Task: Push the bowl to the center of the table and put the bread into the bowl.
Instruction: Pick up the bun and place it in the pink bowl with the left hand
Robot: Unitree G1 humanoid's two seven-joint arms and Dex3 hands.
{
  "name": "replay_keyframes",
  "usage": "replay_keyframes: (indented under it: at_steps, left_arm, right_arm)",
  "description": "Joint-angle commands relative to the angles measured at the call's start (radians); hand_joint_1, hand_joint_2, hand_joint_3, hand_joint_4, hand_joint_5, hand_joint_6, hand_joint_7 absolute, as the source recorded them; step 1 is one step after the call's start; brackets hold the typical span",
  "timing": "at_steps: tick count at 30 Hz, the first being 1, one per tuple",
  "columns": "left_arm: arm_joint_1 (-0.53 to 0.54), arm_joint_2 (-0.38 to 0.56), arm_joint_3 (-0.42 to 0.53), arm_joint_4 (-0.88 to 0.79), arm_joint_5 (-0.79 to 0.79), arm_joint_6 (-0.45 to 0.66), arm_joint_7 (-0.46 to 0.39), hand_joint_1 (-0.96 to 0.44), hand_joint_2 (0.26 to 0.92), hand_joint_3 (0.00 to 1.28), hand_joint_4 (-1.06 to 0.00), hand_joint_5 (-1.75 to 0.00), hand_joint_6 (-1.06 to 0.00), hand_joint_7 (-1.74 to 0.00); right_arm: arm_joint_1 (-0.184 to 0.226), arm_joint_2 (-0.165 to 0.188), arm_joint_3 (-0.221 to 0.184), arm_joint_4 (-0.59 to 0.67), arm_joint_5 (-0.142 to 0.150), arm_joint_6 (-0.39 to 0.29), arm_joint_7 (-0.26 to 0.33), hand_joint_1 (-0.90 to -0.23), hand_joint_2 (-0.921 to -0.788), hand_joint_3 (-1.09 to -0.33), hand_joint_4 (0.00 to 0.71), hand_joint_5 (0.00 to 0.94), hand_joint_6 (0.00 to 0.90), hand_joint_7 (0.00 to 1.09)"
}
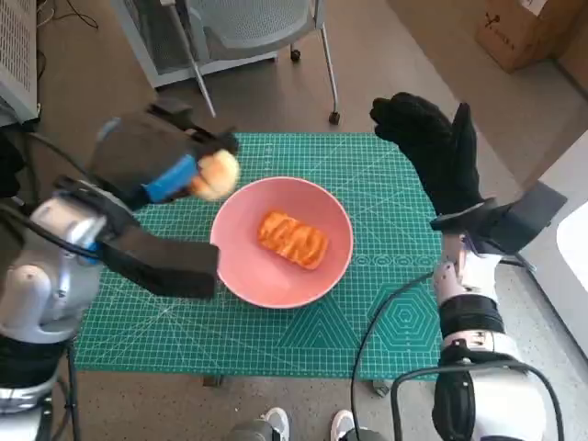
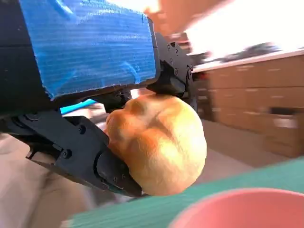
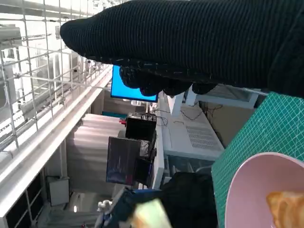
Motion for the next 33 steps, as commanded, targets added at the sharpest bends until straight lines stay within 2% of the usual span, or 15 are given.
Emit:
replay_keyframes:
  at_steps: [1, 6, 12, 21, 25, 27, 28, 29, 30, 31, 33]
  left_arm:
    - [-0.037, -0.047, -0.034, 0.02, 0.01, -0.013, -0.023, 0.0, 0.898, 0.0, -0.84, -1.01, -0.73, -1.04]
    - [-0.044, -0.089, -0.066, 0.077, 0.026, -0.028, -0.016, 0.0, 0.911, 0.0, -0.81, -1.05, -0.7, -1.06]
    - [-0.042, -0.133, -0.094, 0.127, 0.036, -0.01, -0.043, 0.0, 0.919, 0.01, -0.78, -1.1, -0.68, -1.07]
    - [-0.01, -0.152, -0.097, 0.171, 0.012, -0.013, -0.056, 0.0, 0.92, 0.03, -0.75, -1.14, -0.67, -1.08]
    - [0.002, -0.17, -0.093, 0.174, -0.02, 0.039, -0.117, 0.0, 0.921, 0.1, -0.66, -1.23, -0.59, -1.16]
    - [0.01, -0.179, -0.092, 0.158, -0.028, 0.091, -0.163, 0.0, 0.921, 0.16, -0.6, -1.31, -0.51, -1.22]
    - [0.014, -0.184, -0.092, 0.148, -0.03, 0.118, -0.185, 0.0, 0.921, 0.23, -0.53, -1.37, -0.43, -1.32]
    - [0.021, -0.191, -0.09, 0.135, -0.032, 0.154, -0.209, 0.0, 0.921, 0.25, -0.5, -1.39, -0.4, -1.36]
    - [0.025, -0.197, -0.088, 0.126, -0.033, 0.18, -0.225, 0.02, 0.897, 0.24, -0.43, -1.0, -0.36, -1.05]
    - [0.033, -0.203, -0.085, 0.113, -0.035, 0.21, -0.241, 0.03, 0.903, 0.19, -0.43, -0.66, -0.39, -0.73]
    - [0.047, -0.209, -0.081, 0.087, -0.038, 0.26, -0.272, 0.03, 0.899, 0.12, -0.36, -0.34, -0.39, -0.41]
  right_arm:
    - [0.013, 0.008, 0.002, 0.004, 0.004, 0.005, 0.012, -0.689, -0.921, -0.628, 0.223, 0.013, 0.371, 0.01]
    - [0.023, 0.008, 0.008, -0.007, -0.003, -0.008, 0.008, -0.681, -0.921, -0.634, 0.228, 0.012, 0.375, 0.01]
    - [0.036, 0.005, 0.013, -0.021, -0.005, -0.016, 0.006, -0.671, -0.921, -0.653, 0.229, 0.008, 0.376, 0.01]
    - [0.053, -0.001, 0.009, -0.034, 0.004, -0.013, 0.005, -0.668, -0.921, -0.659, 0.228, 0.005, 0.375, 0.01]
    - [0.058, -0.002, 0.006, -0.036, 0.006, -0.01, 0.002, -0.667, -0.921, -0.658, 0.228, 0.004, 0.375, 0.01]
    - [0.06, -0.003, 0.005, -0.038, 0.006, -0.01, -0.002, -0.667, -0.921, -0.657, 0.228, 0.004, 0.375, 0.01]
    - [0.061, -0.003, 0.005, -0.038, 0.005, -0.011, -0.003, -0.666, -0.921, -0.657, 0.228, 0.003, 0.374, 0.01]
    - [0.062, -0.003, 0.005, -0.039, 0.005, -0.01, -0.005, -0.666, -0.921, -0.657, 0.228, 0.003, 0.374, 0.01]
    - [0.062, -0.003, 0.005, -0.039, 0.005, -0.01, -0.006, -0.665, -0.921, -0.657, 0.227, 0.003, 0.373, 0.01]
    - [0.062, -0.002, 0.004, -0.04, 0.005, -0.009, -0.008, -0.664, -0.921, -0.657, 0.227, 0.002, 0.373, 0.01]
    - [0.063, -0.001, 0.005, -0.041, 0.003, -0.008, -0.013, -0.665, -0.921, -0.657, 0.227, 0.002, 0.372, 0.0]
